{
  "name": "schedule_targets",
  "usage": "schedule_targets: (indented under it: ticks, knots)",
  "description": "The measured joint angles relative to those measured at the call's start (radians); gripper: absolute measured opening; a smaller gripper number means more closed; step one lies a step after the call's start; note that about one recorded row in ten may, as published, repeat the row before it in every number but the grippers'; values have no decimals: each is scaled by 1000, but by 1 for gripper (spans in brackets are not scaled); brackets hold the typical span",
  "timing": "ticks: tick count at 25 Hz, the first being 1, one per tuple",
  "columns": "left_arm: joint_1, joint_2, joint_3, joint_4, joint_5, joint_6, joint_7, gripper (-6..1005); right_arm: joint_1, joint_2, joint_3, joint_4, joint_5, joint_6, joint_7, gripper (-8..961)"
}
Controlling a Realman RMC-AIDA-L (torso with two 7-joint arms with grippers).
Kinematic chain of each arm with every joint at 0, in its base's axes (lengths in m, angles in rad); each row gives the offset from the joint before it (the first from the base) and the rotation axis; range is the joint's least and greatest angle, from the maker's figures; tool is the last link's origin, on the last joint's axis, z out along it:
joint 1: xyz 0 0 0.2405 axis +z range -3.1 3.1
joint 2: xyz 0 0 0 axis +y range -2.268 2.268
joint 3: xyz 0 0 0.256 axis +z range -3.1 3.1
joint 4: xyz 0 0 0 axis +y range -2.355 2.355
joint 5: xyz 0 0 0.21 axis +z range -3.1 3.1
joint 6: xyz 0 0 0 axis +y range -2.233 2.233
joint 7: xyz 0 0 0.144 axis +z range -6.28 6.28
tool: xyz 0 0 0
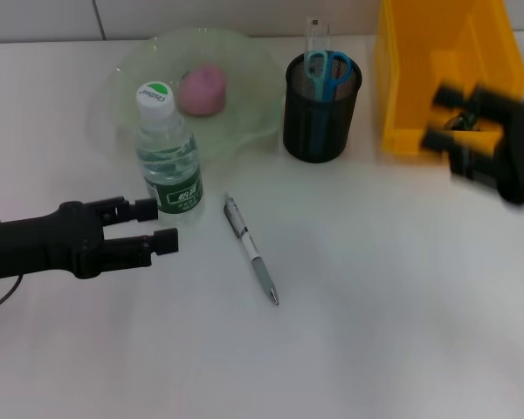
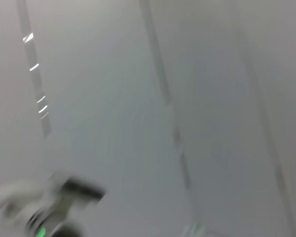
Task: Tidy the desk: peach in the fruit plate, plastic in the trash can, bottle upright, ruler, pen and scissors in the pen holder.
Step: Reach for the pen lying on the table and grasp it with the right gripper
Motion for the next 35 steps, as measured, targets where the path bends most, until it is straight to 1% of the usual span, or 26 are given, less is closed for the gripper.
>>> schedule_targets:
  ticks: [1,2,4,6,8,11,15,18,20,21,23,25,27,30,33,35]
  knots:
    - [0,0,0,0,0,0,0,782,-11,-5,15,-7,-57,-31,-4,592]
    - [-19,-20,16,119,79,1,-150,782,-21,-8,37,-12,-120,-61,-10,592]
    - [-34,-27,57,188,117,2,-257,782,-40,-5,99,-15,-231,-90,-24,592]
    - [-54,-27,136,252,129,1,-372,782,-59,5,150,-12,-310,-100,-39,592]
    - [-88,-26,255,337,159,-12,-536,782,-77,12,179,-8,-349,-103,-55,592]
    - [-150,-29,387,426,232,-24,-722,782,-97,22,196,-5,-368,-101,-78,592]
    - [-220,-32,531,499,300,-46,-876,782,-107,25,198,-4,-389,-97,-88,591]
    - [-259,-36,600,514,354,-65,-936,782,-102,25,197,-4,-411,-97,-86,591]
    - [-261,-37,613,514,356,-73,-931,782,-95,25,196,-9,-420,-100,-72,591]
    - [-252,-36,611,513,352,-78,-916,782,-92,23,195,-13,-422,-102,-64,591]
    - [-220,-34,591,509,324,-84,-862,782,-84,20,191,-29,-424,-105,-33,591]
    - [-179,-31,551,496,280,-81,-783,782,-73,18,190,-61,-430,-108,15,591]
    - [-126,-28,495,464,214,-68,-662,782,-59,19,191,-102,-448,-108,74,591]
    - [-61,-26,420,398,150,-41,-481,782,-20,28,191,-218,-513,-107,236,591]
    - [-34,-26,341,301,125,-8,-337,782,42,44,170,-385,-638,-124,471,590]
    - [-30,-25,285,228,120,12,-258,783,101,63,133,-517,-756,-152,651,590]
